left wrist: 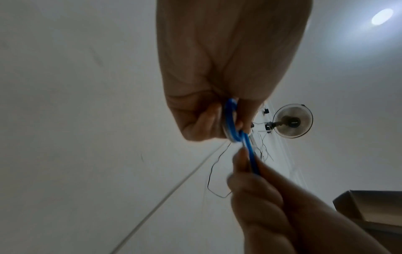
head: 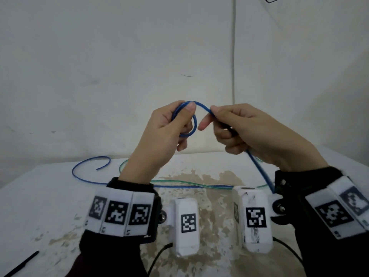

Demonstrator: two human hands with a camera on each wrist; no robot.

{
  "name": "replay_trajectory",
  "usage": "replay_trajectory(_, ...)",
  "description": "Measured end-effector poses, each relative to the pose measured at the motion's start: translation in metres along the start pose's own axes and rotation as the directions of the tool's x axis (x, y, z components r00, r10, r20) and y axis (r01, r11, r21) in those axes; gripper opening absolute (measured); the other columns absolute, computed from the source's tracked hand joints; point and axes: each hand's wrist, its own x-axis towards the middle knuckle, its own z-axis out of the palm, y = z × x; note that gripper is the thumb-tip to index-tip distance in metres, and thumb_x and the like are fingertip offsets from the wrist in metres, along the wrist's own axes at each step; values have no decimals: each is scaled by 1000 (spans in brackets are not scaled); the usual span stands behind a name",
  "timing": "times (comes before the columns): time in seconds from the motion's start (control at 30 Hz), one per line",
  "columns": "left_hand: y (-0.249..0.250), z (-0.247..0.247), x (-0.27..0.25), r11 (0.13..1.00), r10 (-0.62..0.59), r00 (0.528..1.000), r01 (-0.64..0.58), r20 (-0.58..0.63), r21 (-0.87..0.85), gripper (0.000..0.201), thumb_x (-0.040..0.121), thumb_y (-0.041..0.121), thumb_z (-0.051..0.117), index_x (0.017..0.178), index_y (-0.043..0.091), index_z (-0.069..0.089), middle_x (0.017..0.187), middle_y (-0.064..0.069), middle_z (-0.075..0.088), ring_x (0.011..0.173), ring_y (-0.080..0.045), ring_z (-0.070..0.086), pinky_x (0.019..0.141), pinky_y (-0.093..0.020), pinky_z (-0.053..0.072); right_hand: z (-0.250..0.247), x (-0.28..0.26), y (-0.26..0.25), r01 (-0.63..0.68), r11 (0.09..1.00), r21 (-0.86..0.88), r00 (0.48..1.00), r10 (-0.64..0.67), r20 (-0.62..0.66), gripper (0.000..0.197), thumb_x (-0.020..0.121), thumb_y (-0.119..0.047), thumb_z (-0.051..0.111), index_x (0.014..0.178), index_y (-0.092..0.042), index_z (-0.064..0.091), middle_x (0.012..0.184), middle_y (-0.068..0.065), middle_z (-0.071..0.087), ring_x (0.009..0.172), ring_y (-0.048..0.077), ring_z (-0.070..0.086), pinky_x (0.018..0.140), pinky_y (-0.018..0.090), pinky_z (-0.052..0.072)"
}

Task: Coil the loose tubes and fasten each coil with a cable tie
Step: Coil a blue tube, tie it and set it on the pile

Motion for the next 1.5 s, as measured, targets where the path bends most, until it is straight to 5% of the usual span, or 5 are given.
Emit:
replay_trajectory(0.4, -14, 23, 5, 987, 73, 969, -104, -236, -123, 37, 103, 18, 36, 66, 14, 37, 54, 11, 37, 53, -8, 37, 59, -23, 33, 19, 7, 6, 2, 976, 219, 999, -12, 43, 35, 103, -28, 35, 86, -10, 60, 76, 3, 48, 50, 8, 24, 40, 15, 21)
replay_trajectory(0.7, -12, -4, 8, 976, -204, 963, 215, 175, -45, 71, 86, 50, 44, 92, -21, 54, 84, -20, 49, 85, -27, 49, 92, -45, 41, -2, 1, 5, -22, 997, -74, 995, 29, 94, 45, 98, -36, 43, 56, -22, 55, 69, -5, 55, 55, 4, 36, 45, 12, 28)
replay_trajectory(1.17, -9, 7, 4, 967, -247, 962, 235, 120, 99, 40, 100, 37, 40, 76, 8, 55, 80, -4, 56, 81, -19, 56, 88, -40, 43, 4, 9, 8, -59, 998, 5, 998, 59, -12, 40, 99, -32, 44, 62, -17, 47, 52, -5, 38, 47, 9, 31, 44, 18, 36)
replay_trajectory(1.33, -9, 3, 7, 970, -194, 980, 185, -44, -158, 36, 92, 29, 40, 58, 17, 42, 84, -19, 47, 85, -30, 50, 102, -56, 35, 7, 10, 5, -2, 990, 140, 1000, -2, 27, 38, 102, -22, 36, 74, -11, 60, 64, -2, 58, 66, 9, 56, 79, 26, 56)
replay_trajectory(1.5, -7, -4, 5, 954, -270, 959, 254, 90, 156, 45, 92, 49, 41, 65, 13, 45, 57, 9, 47, 72, -16, 51, 98, -49, 40, 6, 10, 10, 64, 993, -98, 998, -62, 21, 39, 103, -24, 35, 70, -13, 52, 62, -1, 44, 67, 15, 40, 83, 26, 44)
